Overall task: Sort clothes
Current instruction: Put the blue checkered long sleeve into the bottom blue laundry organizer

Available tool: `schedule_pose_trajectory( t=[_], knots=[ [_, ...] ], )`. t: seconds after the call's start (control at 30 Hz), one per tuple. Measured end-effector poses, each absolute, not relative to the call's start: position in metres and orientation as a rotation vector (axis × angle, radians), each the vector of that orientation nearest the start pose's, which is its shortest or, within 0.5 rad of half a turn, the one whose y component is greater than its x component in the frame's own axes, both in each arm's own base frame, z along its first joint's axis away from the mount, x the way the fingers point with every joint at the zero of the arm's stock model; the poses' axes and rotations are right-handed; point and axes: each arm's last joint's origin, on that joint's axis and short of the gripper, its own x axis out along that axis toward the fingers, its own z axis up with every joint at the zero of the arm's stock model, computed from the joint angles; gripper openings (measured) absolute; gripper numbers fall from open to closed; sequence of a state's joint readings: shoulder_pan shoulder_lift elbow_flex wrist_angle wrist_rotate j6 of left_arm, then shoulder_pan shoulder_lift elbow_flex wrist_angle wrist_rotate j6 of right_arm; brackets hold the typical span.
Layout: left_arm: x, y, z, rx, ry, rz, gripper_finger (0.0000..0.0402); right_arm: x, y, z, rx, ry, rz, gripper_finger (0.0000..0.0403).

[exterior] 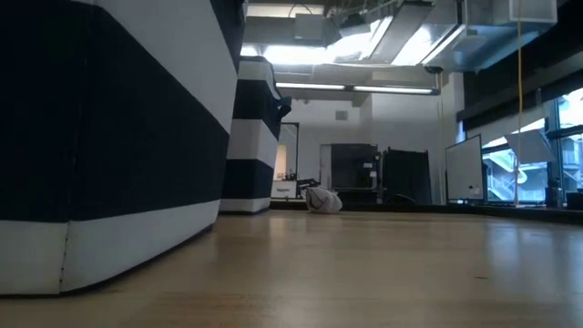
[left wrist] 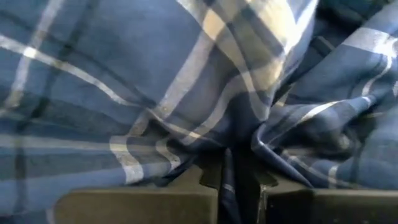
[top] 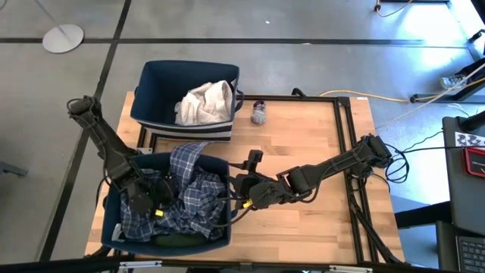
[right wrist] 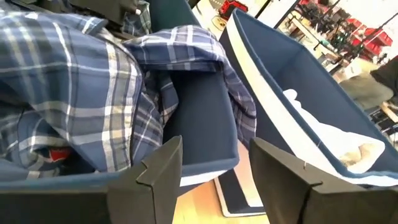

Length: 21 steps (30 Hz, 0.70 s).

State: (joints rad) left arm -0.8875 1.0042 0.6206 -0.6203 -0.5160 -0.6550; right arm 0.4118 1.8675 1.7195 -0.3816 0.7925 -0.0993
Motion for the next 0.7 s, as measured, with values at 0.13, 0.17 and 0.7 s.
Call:
schedule_pose_trajectory(
  t=[0.13, 0.17, 0.7],
  knots=[
    [0.125, -0.127, 0.211, 0.025, 0.831, -0.065, 0.0042, 0.396, 0.150, 0.332, -0.380, 0.482, -0.357, 0.0186],
    [0.125, -0.127, 0.211, 0.026, 0.832, -0.065, 0.0054, 0.395, 0.150, 0.332, -0.378, 0.485, -0.358, 0.0186],
    [0.118, -0.122, 0.310, -0.086, 0.810, -0.223, 0.0143, 0.395, 0.150, 0.332, -0.373, 0.483, -0.359, 0.0186]
  ],
)
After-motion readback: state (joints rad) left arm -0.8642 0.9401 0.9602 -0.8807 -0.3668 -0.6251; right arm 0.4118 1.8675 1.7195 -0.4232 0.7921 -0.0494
